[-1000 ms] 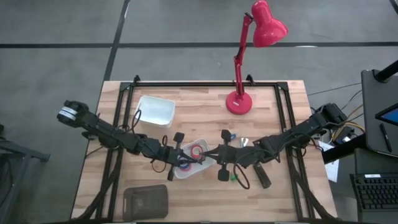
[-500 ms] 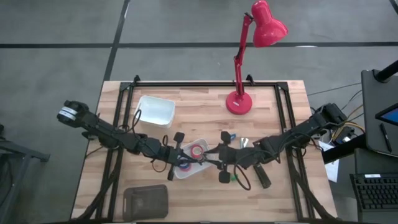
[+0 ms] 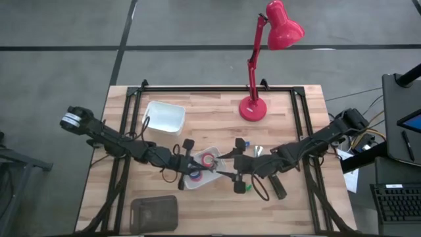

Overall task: Pick and place Stapler, Stapler remover, tape
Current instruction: Put the black staple remover into the top white bin

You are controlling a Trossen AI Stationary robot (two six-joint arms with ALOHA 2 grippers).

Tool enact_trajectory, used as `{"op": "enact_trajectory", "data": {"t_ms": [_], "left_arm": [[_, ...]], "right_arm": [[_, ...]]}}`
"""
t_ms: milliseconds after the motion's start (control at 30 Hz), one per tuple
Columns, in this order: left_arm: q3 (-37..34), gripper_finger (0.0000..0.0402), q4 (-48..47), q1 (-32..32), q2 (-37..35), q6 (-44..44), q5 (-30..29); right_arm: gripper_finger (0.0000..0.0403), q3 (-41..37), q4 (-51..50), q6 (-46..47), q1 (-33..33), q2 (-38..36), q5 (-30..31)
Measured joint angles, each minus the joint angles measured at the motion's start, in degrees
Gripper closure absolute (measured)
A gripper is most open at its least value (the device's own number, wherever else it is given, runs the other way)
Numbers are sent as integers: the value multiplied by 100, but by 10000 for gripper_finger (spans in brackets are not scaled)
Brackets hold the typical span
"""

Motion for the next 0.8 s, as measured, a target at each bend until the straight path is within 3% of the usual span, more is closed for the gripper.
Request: {"op": "enact_trajectory", "data": {"t_ms": [167, 400, 800], "left_arm": [[-42, 401, -17, 0, -4, 44, -1129], [-79, 401, -565, 74, -46, -443, -3603], [-85, 401, -2256, 210, -282, -1664, -6258]], "right_arm": [[157, 0, -179, 20, 29, -125, 2], [155, 0, -215, 33, 28, -102, 4], [156, 0, -234, 104, 28, -75, 4]]}}
